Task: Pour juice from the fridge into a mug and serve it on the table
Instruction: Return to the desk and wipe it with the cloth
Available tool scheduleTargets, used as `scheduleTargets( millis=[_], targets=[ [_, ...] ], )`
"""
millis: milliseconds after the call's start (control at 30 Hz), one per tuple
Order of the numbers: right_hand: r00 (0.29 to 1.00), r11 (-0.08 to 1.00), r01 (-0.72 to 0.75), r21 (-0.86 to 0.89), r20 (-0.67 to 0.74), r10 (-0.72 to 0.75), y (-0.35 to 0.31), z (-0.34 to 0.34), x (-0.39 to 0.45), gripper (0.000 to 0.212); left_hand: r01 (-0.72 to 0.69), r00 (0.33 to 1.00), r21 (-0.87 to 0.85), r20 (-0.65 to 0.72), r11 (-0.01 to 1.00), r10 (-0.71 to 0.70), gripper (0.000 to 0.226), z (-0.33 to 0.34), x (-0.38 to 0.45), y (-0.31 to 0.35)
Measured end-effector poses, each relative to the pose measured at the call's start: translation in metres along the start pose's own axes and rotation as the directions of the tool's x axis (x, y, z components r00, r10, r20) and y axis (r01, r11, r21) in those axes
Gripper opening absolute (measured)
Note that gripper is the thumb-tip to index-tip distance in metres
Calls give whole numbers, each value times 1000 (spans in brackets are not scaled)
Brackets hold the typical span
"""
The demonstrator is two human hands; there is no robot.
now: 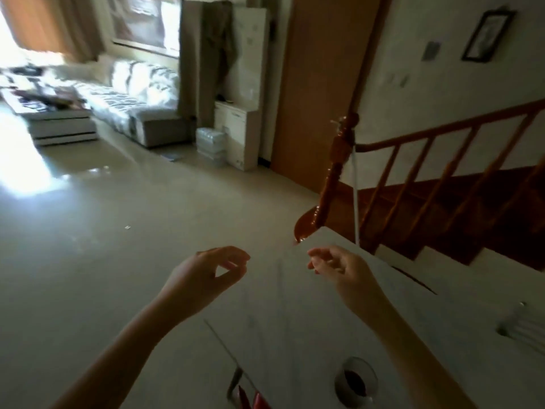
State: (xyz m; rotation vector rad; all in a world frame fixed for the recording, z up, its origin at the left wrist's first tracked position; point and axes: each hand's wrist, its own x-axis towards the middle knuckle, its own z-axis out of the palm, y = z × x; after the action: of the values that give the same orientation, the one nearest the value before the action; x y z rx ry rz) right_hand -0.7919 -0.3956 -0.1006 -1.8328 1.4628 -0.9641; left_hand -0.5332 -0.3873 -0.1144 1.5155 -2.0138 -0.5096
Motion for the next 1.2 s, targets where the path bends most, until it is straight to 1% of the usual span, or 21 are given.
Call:
scheduleTargets(
  millis=[100,200,300,367,467,533,600,700,800,900,1000,1100,1200],
  targets=[
    [977,989,139,47,156,-145,-28,36,21,16,141,980,34,-147,989,-135,18,-29,-48,-22],
    [908,957,273,94,304,-289,-59,86,37,19,306,932,139,-243,942,-267,19,-60,-103,-40],
    [827,921,350,169,406,-388,-93,145,44,21,445,872,177,-310,878,-379,23,-87,-152,-58],
    [765,896,380,232,466,-445,-117,186,44,22,540,810,164,-369,825,-456,22,-104,-184,-75],
    [644,854,408,322,561,-519,-153,250,43,23,655,706,129,-457,745,-541,22,-126,-231,-103],
    [557,825,430,368,611,-563,-178,292,41,24,725,616,74,-512,684,-598,26,-141,-260,-121],
    [474,794,447,412,643,-601,-202,333,38,24,783,536,25,-531,621,-656,28,-156,-286,-138],
    [365,740,469,482,657,-660,-240,391,31,25,841,439,-40,-533,539,-724,24,-180,-323,-163],
    [291,707,462,535,662,-691,-279,451,26,27,874,353,-89,-560,478,-749,29,-210,-358,-195],
    [242,688,460,562,666,-706,-315,507,26,24,887,307,-115,-576,447,-758,23,-242,-381,-231],
    [195,659,466,591,658,-728,-353,564,29,22,891,265,-145,-603,430,-752,23,-275,-399,-269],
    [101,638,468,611,680,-726,-390,624,31,21,889,188,-221,-622,400,-760,21,-303,-416,-306],
    [22,613,474,632,688,-726,-426,689,36,22,888,102,-290,-633,357,-768,22,-326,-432,-344]
  ],
)
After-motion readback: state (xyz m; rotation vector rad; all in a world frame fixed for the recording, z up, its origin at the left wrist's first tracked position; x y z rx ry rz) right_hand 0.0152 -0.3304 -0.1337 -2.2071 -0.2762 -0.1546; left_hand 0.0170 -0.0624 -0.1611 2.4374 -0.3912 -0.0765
